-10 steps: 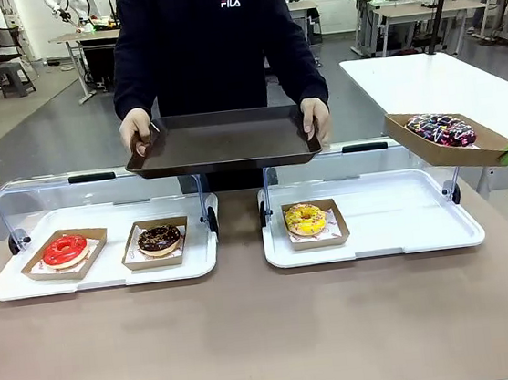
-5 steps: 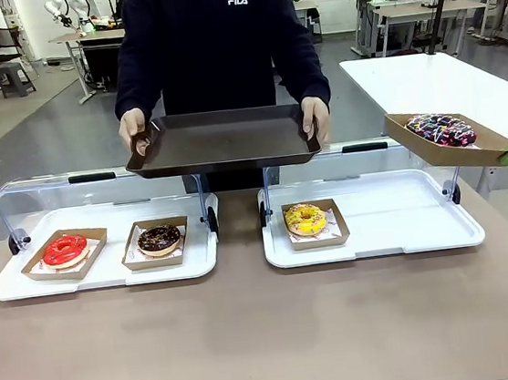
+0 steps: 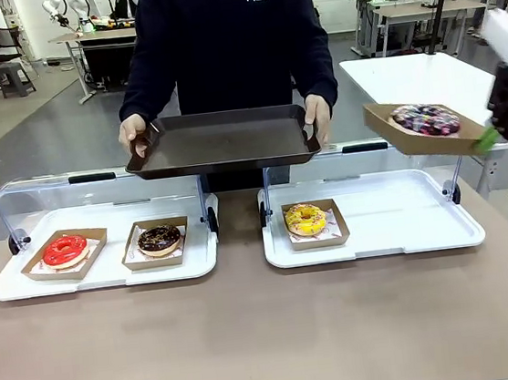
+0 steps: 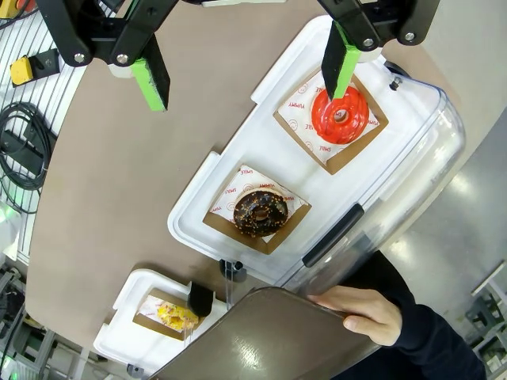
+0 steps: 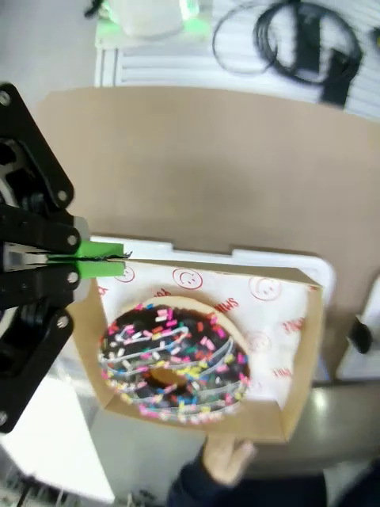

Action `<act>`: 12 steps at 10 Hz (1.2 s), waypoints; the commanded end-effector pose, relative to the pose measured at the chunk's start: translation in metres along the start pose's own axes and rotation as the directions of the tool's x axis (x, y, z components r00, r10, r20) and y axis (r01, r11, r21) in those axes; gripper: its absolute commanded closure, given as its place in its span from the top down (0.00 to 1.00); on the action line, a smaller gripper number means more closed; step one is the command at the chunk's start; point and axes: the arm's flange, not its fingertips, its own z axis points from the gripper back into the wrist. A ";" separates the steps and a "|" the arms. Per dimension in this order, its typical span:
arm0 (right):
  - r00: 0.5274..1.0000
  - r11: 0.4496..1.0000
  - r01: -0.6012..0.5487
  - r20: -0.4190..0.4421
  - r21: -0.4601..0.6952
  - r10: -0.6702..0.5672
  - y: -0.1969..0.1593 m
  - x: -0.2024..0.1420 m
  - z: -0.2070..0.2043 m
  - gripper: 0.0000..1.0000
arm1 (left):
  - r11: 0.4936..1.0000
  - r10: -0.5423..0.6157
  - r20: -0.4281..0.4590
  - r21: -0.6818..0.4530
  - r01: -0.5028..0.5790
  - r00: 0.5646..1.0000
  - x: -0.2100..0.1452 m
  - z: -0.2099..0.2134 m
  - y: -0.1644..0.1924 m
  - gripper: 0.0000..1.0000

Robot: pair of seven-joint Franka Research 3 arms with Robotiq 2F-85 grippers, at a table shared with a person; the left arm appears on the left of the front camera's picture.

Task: Provide the desired donut to the person.
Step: Place the picked Paper togo box onto the Handle tray extended by the person.

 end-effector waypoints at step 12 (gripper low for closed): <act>0.972 0.982 0.087 -0.201 -0.169 -0.121 -0.180 0.182 -0.201 0.01 | 1.000 0.001 0.009 -0.006 -0.001 1.000 -0.001 0.000 0.001 1.00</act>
